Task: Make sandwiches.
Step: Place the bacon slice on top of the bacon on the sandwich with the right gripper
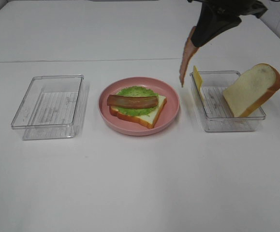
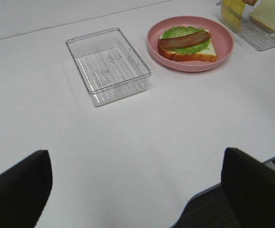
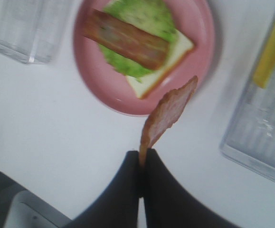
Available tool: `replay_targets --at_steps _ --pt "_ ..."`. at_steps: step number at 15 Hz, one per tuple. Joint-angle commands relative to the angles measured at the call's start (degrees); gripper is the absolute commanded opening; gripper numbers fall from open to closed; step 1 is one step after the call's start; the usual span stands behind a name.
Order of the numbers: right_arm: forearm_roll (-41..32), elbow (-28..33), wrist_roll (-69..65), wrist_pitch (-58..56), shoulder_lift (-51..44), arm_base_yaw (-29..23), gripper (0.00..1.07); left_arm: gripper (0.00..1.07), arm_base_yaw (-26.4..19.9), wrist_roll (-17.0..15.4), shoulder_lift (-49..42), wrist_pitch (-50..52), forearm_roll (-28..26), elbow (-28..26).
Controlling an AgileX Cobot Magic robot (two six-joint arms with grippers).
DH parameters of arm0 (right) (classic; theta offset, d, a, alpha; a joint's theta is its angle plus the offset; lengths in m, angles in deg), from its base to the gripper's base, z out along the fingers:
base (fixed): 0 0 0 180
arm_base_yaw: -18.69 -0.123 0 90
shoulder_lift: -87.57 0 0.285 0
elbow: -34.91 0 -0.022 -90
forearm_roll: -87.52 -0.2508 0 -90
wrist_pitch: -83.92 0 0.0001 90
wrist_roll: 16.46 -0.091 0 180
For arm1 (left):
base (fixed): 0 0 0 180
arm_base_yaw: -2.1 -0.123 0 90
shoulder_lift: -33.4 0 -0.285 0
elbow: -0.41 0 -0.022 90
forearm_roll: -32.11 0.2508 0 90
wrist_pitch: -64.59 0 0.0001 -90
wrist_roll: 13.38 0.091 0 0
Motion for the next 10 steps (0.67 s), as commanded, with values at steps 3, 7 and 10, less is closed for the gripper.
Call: replay_targets --at_steps 3,7,10 --pt "-21.4 -0.2 11.5 5.4 6.1 0.0 0.0 0.9 -0.1 -0.3 -1.2 1.0 -0.4 0.2" --pt "-32.7 -0.2 17.0 8.3 12.9 0.0 0.0 0.9 -0.1 -0.3 -1.2 1.0 -0.4 0.2" --pt "-44.0 -0.2 23.9 8.8 19.7 0.0 0.0 0.9 -0.1 -0.3 -1.2 1.0 -0.4 0.2"
